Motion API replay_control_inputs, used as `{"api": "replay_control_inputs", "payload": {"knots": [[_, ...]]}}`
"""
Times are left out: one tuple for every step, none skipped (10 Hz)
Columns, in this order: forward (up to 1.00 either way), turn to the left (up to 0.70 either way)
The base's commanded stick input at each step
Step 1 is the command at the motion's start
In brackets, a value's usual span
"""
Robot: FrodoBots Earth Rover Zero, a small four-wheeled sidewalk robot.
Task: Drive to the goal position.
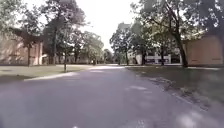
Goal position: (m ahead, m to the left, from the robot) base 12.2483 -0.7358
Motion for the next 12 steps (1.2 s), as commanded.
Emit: {"api": "replay_control_inputs", "payload": {"knots": [[0.85, 0.00], [0.85, 0.00], [0.85, 0.00], [0.85, 0.00], [0.85, 0.00], [0.85, 0.00], [0.85, 0.00], [0.85, 0.00], [0.85, 0.00], [0.85, 0.00], [0.85, 0.00], [0.85, 0.00]]}}
